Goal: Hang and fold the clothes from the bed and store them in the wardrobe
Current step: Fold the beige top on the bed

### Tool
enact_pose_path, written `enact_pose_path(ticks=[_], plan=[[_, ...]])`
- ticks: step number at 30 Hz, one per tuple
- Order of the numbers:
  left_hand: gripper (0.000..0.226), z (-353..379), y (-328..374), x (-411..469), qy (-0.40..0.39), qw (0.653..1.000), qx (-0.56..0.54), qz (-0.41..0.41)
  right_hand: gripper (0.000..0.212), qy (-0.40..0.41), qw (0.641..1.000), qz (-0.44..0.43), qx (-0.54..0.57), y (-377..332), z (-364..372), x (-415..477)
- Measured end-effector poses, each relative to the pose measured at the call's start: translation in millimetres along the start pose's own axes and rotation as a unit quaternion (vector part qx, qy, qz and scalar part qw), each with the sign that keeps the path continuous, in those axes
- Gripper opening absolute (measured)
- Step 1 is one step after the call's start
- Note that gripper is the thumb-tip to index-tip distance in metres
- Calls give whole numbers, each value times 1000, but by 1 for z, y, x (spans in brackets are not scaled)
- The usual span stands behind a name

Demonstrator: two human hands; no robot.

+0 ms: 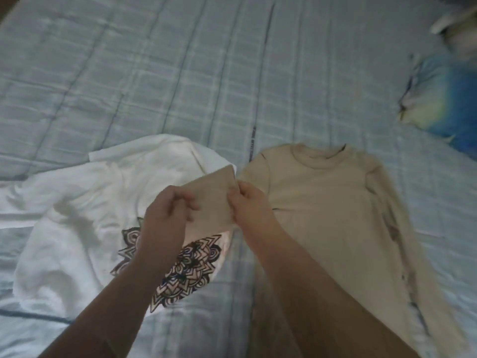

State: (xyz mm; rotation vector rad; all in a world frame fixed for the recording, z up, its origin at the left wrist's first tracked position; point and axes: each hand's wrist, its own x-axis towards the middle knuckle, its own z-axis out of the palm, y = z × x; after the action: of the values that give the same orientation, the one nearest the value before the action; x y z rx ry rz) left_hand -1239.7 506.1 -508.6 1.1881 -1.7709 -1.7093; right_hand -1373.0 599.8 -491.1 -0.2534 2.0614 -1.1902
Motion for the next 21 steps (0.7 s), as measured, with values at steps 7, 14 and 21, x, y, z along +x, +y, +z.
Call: enact_pose_path(ticks=[7,14,21], plan=[[45,198,16,3,-70,873,382,296,23,74,995,-22,69,27,-186,56],[56,392,11,13,-162,812,498,257,19,183,977,-24,-104,104,-350,114],[63,463,-44,6,-231,729,602,230,33,161,955,-4,-249,183,-403,138]])
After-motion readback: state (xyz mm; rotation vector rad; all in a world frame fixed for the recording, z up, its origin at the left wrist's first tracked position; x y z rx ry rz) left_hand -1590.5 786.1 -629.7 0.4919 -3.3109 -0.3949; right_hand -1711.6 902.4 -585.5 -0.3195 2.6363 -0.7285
